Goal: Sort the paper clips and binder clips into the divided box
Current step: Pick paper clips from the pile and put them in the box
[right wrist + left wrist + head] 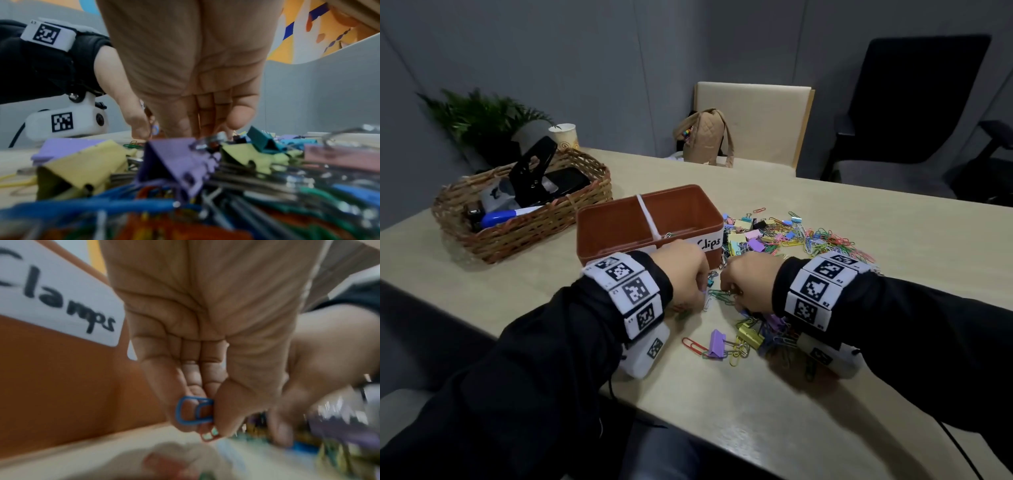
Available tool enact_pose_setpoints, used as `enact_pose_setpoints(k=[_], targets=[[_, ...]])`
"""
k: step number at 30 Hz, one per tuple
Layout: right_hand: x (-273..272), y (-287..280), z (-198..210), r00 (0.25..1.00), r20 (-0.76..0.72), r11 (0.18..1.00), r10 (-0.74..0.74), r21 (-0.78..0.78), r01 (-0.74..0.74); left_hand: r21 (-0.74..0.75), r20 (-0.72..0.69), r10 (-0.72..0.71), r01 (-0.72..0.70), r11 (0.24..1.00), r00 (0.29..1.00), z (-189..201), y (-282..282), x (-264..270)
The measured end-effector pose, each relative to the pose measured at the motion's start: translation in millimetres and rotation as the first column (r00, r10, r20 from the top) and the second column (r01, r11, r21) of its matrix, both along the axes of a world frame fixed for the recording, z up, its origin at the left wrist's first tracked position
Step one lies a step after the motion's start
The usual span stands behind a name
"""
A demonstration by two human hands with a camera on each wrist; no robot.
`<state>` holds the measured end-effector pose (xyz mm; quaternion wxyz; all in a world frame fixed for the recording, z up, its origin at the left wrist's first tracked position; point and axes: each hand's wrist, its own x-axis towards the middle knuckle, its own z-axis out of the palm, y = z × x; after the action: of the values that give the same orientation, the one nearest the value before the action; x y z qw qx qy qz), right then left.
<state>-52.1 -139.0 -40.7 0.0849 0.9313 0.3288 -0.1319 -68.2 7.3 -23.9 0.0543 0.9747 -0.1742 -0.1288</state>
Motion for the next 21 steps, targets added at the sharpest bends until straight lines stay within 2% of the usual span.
enact_pose_setpoints(k=[6,10,13,15,18,21], targets=[[-1,-6,0,0.999,-0.014,0.992,-0.043,0.121,0.044,-0.302,0.076,0.117,-0.089,0.949,0.99,30,17,0],[-4,-7,-2,0.995,-0.099,0.996,-0.03,0.077,0.038,-0.478,0.148,0.207,-0.113,0.871,0.967,45,25,5],[-2,-6,-2,0.996,-0.091,0.997,-0.024,0.065,0.03,-0.57,0.221,0.305,-0.131,0.811,0.926,51,29,16],[-3,-5,-3,0.998,-0.062,0.995,-0.007,0.098,0.013,-0.592,0.236,0.36,-0.16,0.79,0.903,49,32,23],[-7,-4,-6,0.999,-0.033,0.985,0.037,0.172,-0.031,-0.537,0.24,0.384,-0.208,0.818,0.892,40,37,31],[-8,-3,-11,0.995,-0.048,0.989,0.093,0.117,-0.086,-0.505,0.258,0.373,-0.205,0.839,0.891,36,41,27]])
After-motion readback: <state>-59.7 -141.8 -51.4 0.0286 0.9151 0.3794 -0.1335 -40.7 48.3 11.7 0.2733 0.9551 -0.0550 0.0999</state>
